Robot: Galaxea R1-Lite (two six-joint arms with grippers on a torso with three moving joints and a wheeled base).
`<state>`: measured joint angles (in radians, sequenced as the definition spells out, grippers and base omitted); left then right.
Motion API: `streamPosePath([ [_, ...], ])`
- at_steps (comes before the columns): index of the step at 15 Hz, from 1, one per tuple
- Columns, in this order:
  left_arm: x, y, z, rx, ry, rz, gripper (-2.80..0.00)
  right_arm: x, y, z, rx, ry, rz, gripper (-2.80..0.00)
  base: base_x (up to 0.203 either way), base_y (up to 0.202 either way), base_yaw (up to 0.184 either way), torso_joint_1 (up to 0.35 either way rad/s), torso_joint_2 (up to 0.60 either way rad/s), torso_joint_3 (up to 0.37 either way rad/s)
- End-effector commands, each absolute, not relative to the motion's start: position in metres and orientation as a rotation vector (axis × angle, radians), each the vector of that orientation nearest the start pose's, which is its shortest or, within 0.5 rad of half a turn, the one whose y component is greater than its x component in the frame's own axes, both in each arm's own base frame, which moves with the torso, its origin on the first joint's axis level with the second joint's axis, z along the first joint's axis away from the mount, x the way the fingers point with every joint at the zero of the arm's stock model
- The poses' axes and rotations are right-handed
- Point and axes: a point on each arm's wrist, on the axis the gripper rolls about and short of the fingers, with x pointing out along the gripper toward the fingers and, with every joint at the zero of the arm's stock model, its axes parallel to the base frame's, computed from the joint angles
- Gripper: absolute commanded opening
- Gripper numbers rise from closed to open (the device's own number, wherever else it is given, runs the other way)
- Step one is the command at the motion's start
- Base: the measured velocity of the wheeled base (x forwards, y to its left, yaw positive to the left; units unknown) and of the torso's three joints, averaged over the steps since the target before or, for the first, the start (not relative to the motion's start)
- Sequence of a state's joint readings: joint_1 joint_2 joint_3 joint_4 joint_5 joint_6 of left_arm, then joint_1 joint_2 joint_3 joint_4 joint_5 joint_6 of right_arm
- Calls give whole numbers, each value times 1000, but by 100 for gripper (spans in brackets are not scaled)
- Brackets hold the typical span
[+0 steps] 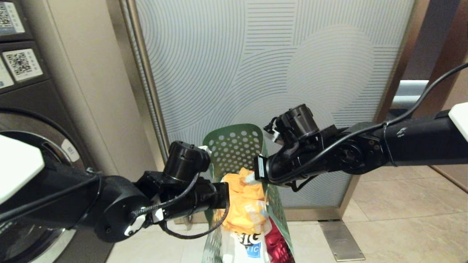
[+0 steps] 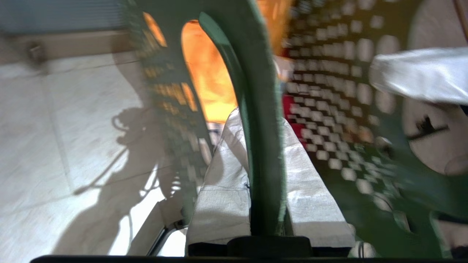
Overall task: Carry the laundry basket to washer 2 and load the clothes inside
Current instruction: Pick up the clothes basket and put it beside the washing machine
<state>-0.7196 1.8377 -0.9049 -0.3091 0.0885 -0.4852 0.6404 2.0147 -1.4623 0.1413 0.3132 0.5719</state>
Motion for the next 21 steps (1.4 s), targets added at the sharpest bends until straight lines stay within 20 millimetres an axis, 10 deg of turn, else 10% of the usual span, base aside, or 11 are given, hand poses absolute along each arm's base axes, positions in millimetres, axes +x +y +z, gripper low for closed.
streamPosePath([
  [1,247,-214,134,-210,710,-451,-280,313,242,176,391,955,680,-280,3,-6,169,4,2,-1],
  [21,253,-220,123,-202,733,-446,-280,317,243,155,378,1010,648,-280,2,-8,175,2,2,3],
])
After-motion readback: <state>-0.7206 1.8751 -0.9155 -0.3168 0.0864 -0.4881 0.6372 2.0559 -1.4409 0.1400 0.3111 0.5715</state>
